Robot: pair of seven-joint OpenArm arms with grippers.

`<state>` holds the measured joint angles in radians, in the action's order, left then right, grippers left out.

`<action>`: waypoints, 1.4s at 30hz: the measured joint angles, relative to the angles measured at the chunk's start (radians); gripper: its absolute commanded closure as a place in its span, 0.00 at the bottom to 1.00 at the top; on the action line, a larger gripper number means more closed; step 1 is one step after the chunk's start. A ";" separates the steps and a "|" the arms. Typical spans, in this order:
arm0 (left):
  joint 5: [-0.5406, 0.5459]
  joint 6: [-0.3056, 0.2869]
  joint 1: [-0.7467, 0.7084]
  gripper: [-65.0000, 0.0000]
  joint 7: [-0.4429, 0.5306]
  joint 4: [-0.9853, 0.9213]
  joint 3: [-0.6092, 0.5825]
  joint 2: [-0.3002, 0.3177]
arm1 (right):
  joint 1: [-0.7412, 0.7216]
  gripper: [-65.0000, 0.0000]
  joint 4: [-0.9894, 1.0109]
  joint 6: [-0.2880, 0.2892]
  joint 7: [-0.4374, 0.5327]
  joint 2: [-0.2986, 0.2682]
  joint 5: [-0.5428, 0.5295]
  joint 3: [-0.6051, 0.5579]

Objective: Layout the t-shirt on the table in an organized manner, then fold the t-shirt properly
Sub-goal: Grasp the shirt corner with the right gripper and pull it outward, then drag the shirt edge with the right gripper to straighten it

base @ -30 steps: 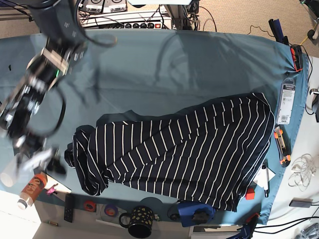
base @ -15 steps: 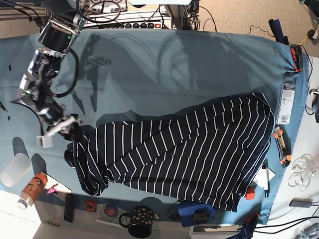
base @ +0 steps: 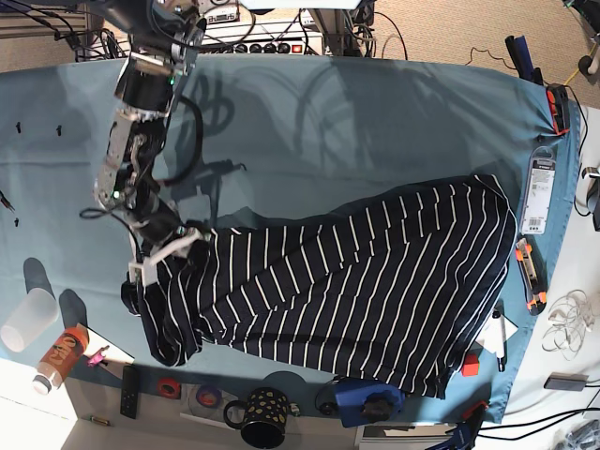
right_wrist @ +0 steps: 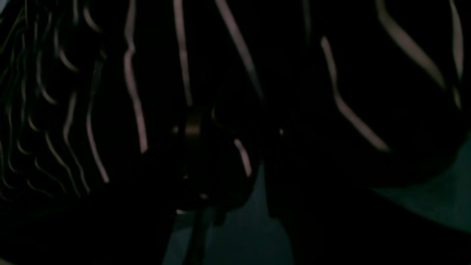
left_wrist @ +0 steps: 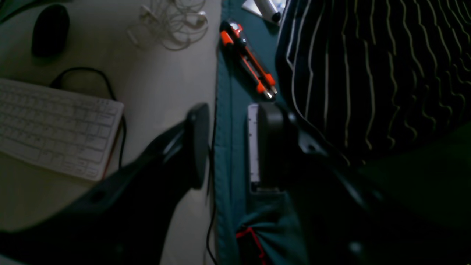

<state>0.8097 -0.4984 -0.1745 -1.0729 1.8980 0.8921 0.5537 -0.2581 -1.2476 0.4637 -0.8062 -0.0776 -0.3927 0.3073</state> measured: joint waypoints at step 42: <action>0.003 0.000 0.000 0.67 0.019 0.000 0.000 0.000 | 0.103 1.00 -0.637 0.180 -0.010 -0.009 -0.129 0.215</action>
<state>0.8124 -0.4984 -0.1741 -1.0542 1.8980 0.8921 0.5541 -0.1551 -1.8843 0.6441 -0.8162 -0.0864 -0.5220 0.5224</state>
